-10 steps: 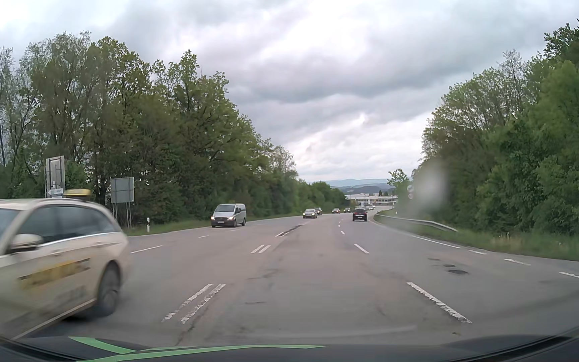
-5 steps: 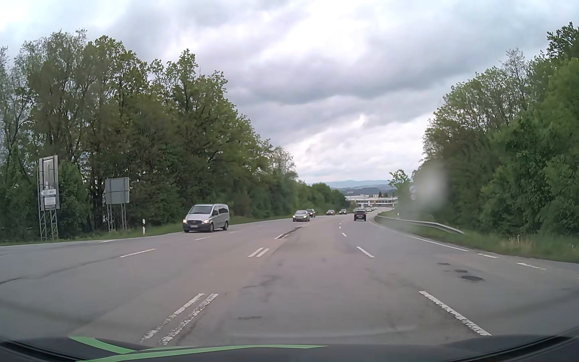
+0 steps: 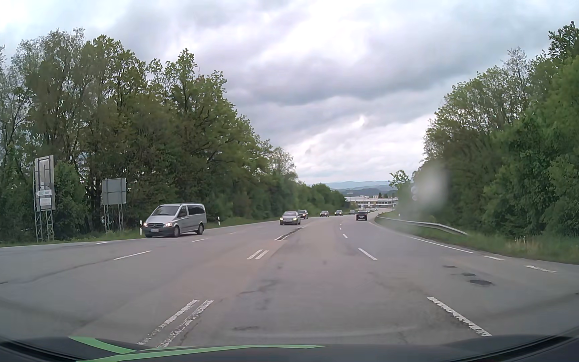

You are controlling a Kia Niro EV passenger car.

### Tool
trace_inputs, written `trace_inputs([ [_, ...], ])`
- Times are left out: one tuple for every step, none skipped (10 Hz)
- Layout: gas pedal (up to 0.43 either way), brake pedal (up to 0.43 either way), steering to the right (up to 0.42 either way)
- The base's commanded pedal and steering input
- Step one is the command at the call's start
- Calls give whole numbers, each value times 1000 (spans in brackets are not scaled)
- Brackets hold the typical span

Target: Follow the waypoints while adhering to traffic rules and regulations

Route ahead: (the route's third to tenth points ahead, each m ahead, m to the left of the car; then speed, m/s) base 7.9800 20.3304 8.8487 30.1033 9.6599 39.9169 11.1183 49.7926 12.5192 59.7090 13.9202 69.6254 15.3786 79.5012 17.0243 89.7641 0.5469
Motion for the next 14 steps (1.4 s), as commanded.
trace_inputs([
  [0, 244, 2],
  [0, 244, 2],
  [0, 244, 2],
  [0, 238, 2],
  [0, 232, 2],
  [0, 232, 2],
  [0, 226, 2],
  [0, 232, 2],
  [0, 232, 2],
  [0, 232, 2],
  [0, 244, 2],
  [0, 244, 2],
  [0, 250, 3],
  [0, 250, 3],
])
